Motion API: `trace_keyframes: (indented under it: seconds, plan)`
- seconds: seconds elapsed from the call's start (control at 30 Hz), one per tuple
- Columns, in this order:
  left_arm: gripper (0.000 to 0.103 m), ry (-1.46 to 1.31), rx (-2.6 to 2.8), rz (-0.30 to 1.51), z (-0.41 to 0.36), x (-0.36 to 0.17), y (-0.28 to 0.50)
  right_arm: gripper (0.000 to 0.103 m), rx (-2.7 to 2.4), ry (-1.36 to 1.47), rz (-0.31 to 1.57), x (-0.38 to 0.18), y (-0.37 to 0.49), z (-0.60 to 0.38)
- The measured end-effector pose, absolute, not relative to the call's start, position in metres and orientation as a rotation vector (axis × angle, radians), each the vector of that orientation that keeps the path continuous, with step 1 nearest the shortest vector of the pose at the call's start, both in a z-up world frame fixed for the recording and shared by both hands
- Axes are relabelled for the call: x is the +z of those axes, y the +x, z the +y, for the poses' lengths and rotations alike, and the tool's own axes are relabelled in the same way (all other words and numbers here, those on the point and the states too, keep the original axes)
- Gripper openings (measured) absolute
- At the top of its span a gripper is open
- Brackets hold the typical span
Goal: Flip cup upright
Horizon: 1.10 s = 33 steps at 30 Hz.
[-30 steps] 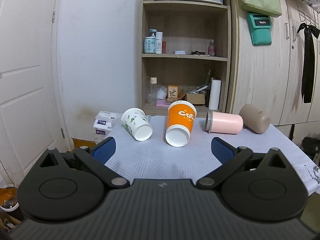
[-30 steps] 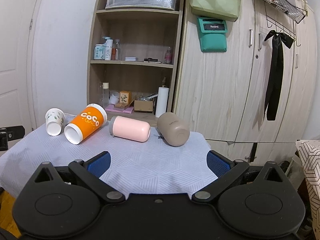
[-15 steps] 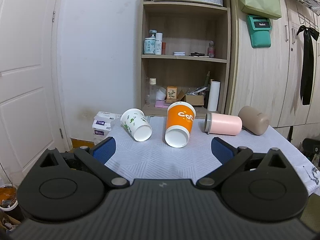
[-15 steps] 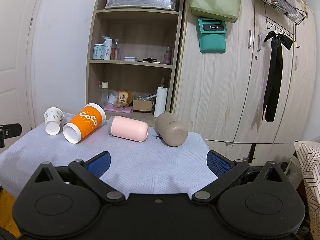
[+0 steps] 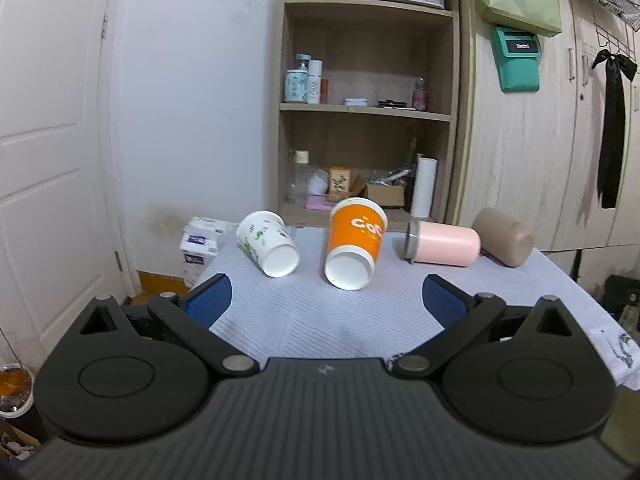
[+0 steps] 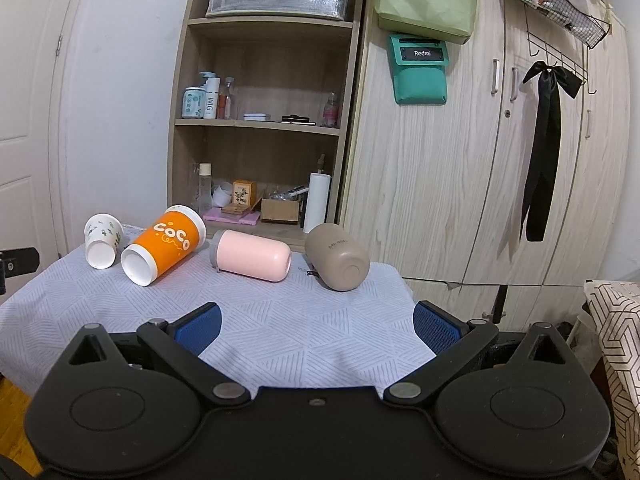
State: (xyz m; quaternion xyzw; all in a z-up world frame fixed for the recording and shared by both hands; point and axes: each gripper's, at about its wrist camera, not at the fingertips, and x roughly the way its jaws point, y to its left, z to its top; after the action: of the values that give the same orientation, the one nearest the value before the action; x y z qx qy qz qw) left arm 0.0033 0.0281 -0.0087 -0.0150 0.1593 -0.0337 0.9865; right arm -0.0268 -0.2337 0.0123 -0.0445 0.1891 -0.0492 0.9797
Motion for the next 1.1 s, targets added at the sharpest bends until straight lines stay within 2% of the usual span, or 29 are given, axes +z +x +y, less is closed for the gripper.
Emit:
trace_keyframes:
  seconds: [0.7,0.93,1.1]
  plan:
    - [0.103,-0.010,-0.101,0.345,0.017,0.002,0.012,0.103,-0.066,-0.073,0.393,0.011,-0.024,-0.234]
    - [0.103,-0.068,-0.137,0.446,0.002,0.012,0.056,0.103,0.252,0.002,0.341,0.026,0.000,-0.254]
    - [0.103,-0.125,-0.144,0.491,-0.008,0.003,0.096,0.103,0.398,-0.131,0.371,0.035,0.046,-0.253]
